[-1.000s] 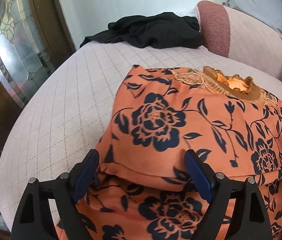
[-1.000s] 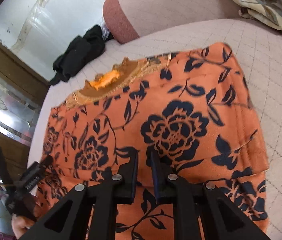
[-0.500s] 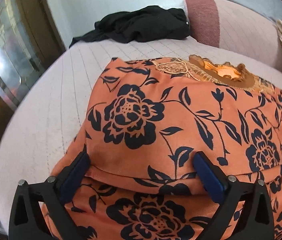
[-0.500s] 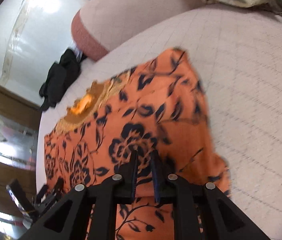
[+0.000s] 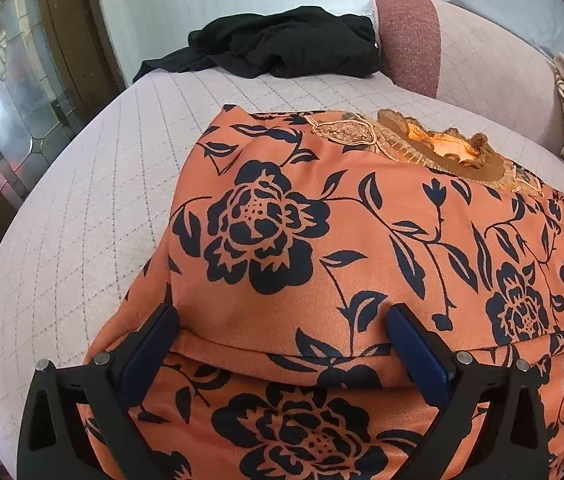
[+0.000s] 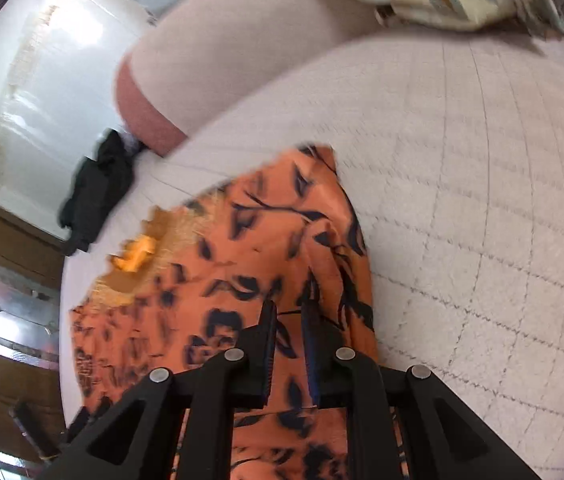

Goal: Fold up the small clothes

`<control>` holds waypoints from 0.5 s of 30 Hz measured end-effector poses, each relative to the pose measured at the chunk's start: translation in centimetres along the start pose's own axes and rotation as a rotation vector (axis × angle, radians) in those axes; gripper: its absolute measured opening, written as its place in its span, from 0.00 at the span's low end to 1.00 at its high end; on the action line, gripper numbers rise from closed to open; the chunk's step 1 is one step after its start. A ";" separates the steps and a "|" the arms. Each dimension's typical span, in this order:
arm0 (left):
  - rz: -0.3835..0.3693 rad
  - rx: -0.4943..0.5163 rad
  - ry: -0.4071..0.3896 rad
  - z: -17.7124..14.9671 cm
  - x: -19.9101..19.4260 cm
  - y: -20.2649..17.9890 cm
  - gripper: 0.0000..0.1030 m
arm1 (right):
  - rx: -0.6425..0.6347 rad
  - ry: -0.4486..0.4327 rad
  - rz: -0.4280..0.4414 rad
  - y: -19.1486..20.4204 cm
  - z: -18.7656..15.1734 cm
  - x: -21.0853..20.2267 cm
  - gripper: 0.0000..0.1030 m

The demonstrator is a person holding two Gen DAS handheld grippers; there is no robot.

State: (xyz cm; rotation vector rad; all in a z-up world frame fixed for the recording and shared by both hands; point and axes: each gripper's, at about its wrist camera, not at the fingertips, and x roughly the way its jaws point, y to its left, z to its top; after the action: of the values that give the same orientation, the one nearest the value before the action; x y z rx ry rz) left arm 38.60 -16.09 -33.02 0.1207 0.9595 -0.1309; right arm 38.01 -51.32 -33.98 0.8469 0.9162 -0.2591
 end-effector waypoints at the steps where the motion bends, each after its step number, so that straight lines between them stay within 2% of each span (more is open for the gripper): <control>1: -0.003 0.015 0.022 0.4 0.0 0.1 1.00 | 0.009 -0.006 0.007 0.0 0.0 0.0 0.15; 3: 0.000 0.042 0.049 1.0 -0.1 0.1 1.00 | 0.000 -0.010 0.006 0.6 0.0 -0.7 0.17; 6: 0.026 0.029 -0.006 1.3 -1.2 0.5 1.00 | -0.047 -0.011 0.059 2.2 -0.7 -1.5 0.17; 8: 0.000 0.002 -0.044 1.4 -2.1 0.8 1.00 | -0.076 0.024 0.091 3.3 -1.5 -1.1 0.17; 10: -0.063 -0.013 -0.059 1.4 -2.6 0.7 1.00 | -0.117 0.077 0.115 4.8 -2.6 -0.1 0.17; 13: -0.105 0.043 0.001 0.9 -1.7 -0.6 1.00 | -0.172 0.166 0.148 6.9 -4.5 1.6 0.17; 15: -0.090 0.097 0.059 0.3 -0.5 -1.7 1.00 | -0.206 0.236 0.159 7.9 -5.8 3.0 0.19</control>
State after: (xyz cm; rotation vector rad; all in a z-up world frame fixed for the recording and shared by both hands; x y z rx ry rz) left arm 38.30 -17.75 -32.50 0.1710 1.0181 -0.2585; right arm 40.57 -41.39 -33.98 0.7639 1.0688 0.0748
